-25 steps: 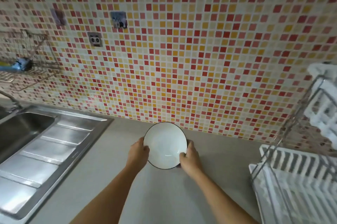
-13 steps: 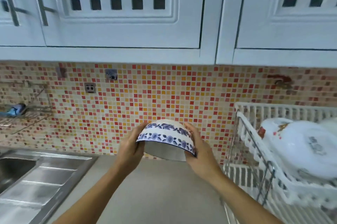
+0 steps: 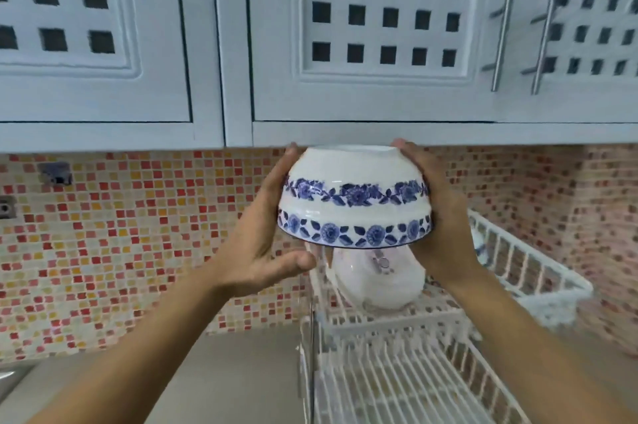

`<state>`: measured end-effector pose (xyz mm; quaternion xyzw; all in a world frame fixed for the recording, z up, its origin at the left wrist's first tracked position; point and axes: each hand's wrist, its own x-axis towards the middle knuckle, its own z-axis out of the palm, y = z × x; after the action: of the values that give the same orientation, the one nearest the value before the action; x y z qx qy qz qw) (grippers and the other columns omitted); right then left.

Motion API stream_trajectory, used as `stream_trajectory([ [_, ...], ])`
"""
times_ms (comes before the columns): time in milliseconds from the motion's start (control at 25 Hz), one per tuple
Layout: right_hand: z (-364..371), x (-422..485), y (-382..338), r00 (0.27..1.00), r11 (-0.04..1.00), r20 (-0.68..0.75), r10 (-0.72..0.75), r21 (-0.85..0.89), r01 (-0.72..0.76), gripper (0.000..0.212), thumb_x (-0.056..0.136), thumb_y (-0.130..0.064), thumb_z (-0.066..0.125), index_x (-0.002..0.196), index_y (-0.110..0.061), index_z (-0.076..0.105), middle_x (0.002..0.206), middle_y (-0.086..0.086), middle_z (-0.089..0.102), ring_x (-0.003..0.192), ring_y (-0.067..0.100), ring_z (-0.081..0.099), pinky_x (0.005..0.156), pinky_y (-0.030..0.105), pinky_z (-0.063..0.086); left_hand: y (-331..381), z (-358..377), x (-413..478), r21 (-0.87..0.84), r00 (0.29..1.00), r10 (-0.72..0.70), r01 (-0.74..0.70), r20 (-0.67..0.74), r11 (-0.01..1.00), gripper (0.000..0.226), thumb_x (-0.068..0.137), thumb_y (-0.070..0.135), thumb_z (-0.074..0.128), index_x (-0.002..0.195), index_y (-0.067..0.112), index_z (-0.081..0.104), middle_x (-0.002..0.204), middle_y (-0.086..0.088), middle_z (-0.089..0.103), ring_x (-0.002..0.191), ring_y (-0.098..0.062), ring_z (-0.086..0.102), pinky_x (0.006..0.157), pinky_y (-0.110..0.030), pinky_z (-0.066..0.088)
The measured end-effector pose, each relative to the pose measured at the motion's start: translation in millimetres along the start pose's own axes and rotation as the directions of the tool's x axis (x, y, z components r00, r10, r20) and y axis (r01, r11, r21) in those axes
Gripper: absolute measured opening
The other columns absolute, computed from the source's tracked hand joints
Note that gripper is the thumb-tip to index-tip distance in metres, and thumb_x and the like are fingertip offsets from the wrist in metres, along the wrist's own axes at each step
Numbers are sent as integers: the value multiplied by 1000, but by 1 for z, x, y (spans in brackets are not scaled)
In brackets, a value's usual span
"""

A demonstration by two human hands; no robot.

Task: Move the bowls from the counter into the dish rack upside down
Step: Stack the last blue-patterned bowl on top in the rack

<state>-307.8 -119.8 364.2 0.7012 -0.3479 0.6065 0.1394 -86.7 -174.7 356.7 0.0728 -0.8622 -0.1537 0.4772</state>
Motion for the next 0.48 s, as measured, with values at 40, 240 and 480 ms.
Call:
stream_trajectory([
  [40, -21, 3, 13, 1000, 999, -8, -16, -33, 15, 53, 85, -27, 62, 133, -14, 43, 126, -20, 51, 116, -12, 47, 97, 12, 40, 2, 16, 15, 6, 999, -24, 24, 40, 1000, 108, 68, 79, 48, 148, 22, 3, 158, 9, 17, 143, -12, 28, 117, -37, 27],
  [240, -103, -1, 74, 997, 976, -30, -78, -205, 70, 52, 84, -22, 55, 131, -3, 44, 121, -2, 52, 101, 2, 53, 90, 4, 40, 25, 93, 89, -50, 955, -275, 282, 108, 958, 100, 59, 86, 41, 144, 42, 12, 135, 24, 40, 115, 6, 49, 95, -27, 43],
  [480, -154, -20, 137, 980, 944, 15, -199, -266, 196, 51, 82, -17, 56, 129, -10, 37, 124, 7, 49, 107, 27, 57, 95, 18, 46, 24, 153, 134, 84, 914, -344, 334, 216, 939, 67, 59, 67, 58, 120, 51, 36, 117, 13, 57, 105, -10, 61, 82, -19, 53],
])
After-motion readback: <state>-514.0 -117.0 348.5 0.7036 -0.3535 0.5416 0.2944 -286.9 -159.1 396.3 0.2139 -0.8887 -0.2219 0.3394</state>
